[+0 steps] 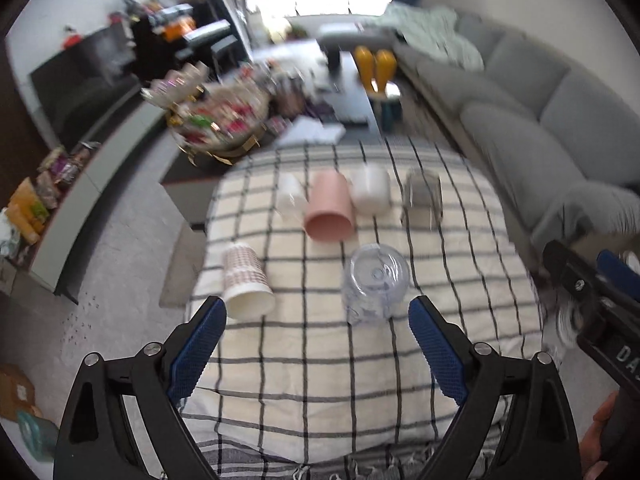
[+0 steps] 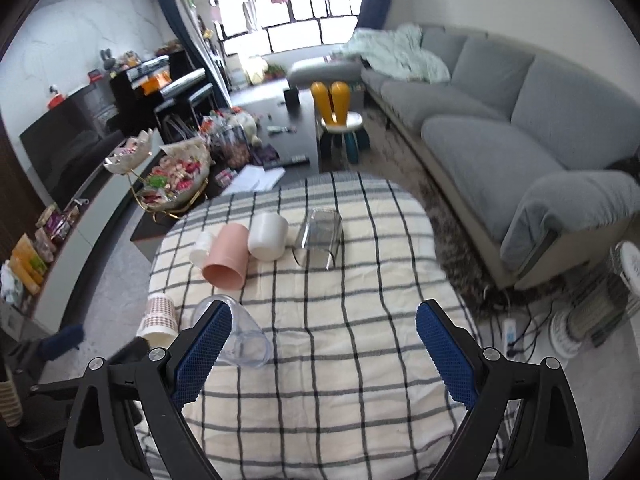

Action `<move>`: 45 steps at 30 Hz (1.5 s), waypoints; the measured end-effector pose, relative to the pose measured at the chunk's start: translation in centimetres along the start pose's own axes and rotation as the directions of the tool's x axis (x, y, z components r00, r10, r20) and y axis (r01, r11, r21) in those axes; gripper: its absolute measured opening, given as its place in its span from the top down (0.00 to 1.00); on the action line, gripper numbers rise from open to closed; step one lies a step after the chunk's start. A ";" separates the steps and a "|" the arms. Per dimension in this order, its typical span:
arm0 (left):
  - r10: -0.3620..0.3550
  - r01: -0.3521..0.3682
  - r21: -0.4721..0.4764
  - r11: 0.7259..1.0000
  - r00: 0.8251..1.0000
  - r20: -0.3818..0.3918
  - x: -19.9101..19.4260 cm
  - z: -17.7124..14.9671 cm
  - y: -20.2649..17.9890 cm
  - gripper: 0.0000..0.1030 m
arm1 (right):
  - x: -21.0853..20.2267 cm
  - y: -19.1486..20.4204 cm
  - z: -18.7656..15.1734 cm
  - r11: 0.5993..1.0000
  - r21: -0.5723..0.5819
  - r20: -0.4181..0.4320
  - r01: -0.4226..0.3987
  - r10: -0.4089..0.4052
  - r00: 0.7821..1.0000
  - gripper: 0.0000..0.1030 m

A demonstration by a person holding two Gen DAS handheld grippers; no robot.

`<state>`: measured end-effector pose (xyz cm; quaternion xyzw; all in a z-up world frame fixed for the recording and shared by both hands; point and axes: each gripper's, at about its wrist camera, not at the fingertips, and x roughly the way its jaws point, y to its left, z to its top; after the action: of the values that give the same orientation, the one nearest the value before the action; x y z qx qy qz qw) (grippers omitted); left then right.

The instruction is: Flip cup upside down

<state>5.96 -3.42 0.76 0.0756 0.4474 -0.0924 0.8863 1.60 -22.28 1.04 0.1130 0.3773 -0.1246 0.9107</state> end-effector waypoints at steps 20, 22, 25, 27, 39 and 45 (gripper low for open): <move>0.094 -0.089 -0.028 0.996 0.958 0.272 -6.9 -3.6 1.5 0.01 | -6.5 2.4 -2.5 0.997 -0.072 0.221 0.019 -0.003 0.975 0.04; 0.099 -0.095 -0.027 0.995 0.955 0.279 -7.1 -3.7 1.4 0.01 | -6.7 2.5 -2.6 0.997 -0.073 0.228 0.021 -0.004 0.974 0.04; 0.101 -0.097 -0.028 0.995 0.954 0.282 -7.2 -3.8 1.4 0.01 | -6.9 2.5 -2.8 0.997 -0.073 0.234 0.022 -0.004 0.972 0.03; 0.101 -0.097 -0.028 0.995 0.954 0.282 -7.2 -3.9 1.3 0.01 | -7.0 2.5 -2.8 0.997 -0.072 0.232 0.023 -0.006 0.973 0.03; 0.096 -0.092 -0.025 0.995 0.958 0.269 -7.1 -4.0 1.2 0.01 | -7.1 2.5 -2.9 0.997 -0.072 0.232 0.023 -0.005 0.973 0.03; 0.094 -0.091 -0.024 0.996 0.961 0.262 -6.9 -4.0 1.0 0.01 | -7.0 2.4 -3.1 0.997 -0.074 0.221 0.021 -0.005 0.975 0.03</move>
<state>-0.90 -0.90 4.05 0.0785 0.3225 -0.0576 0.9415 -4.47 -18.12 4.20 0.0614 0.2792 -0.1279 0.9497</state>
